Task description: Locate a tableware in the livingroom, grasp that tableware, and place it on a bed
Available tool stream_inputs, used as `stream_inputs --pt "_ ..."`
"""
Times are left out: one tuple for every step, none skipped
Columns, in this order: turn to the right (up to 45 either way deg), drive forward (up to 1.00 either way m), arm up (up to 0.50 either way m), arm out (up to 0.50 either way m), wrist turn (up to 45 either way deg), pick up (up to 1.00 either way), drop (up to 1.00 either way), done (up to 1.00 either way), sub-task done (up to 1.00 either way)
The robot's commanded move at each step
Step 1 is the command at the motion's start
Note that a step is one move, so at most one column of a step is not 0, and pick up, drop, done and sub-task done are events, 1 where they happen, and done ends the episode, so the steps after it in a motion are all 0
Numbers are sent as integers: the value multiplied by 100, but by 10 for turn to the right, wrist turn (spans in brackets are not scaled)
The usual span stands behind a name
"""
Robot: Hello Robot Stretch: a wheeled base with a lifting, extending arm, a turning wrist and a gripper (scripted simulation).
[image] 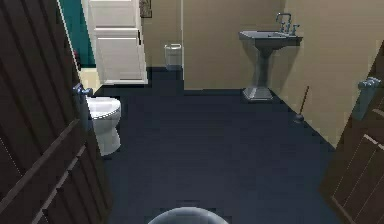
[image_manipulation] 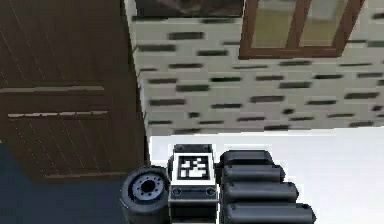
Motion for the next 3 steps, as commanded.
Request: stream_inputs --pt "-90 0 0 0 0 0 0 0 0" --pt "0 100 0 0 0 0 0 0 0" --pt "-30 0 0 0 0 0 0 0 0"
